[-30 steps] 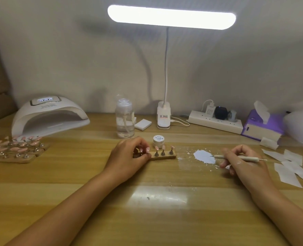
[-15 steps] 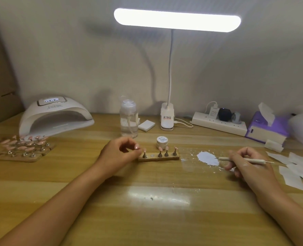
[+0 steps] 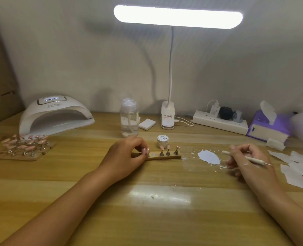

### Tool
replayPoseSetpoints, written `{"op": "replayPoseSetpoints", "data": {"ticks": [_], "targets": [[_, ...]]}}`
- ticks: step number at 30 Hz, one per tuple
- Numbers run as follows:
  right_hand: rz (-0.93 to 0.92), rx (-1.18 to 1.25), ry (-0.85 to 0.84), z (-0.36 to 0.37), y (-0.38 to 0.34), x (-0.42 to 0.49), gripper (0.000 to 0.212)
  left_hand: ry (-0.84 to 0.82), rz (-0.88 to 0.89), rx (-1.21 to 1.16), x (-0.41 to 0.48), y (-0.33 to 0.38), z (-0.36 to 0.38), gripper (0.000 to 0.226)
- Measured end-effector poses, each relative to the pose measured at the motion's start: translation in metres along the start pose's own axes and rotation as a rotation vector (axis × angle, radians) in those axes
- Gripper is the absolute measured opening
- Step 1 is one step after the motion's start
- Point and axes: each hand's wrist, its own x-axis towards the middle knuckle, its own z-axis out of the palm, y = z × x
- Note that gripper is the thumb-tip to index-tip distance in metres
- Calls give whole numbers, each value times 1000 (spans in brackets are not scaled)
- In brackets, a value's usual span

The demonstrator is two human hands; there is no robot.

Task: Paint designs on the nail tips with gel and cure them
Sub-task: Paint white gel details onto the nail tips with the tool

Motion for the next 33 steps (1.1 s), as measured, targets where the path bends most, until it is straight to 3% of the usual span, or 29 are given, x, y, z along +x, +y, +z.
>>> {"op": "replayPoseSetpoints", "data": {"ticks": [3, 5, 11, 15, 20, 33], "targets": [[16, -6, -3, 1, 3, 2, 23, 1, 103, 129, -2, 2, 1, 28], [17, 2, 7, 0, 6, 2, 23, 13, 103, 153, -1, 3, 3, 21], [19, -1, 1, 2, 8, 4, 20, -3, -27, -44, 3, 9, 15, 20], [9, 9, -10, 2, 7, 2, 20, -6, -103, -96, 3, 6, 19, 1], [-43, 10, -23, -2, 5, 1, 15, 89, -220, -204, 1, 3, 15, 7], [-117, -27, -16, 1, 3, 2, 23, 14, -280, -177, 0, -1, 10, 10]]}}
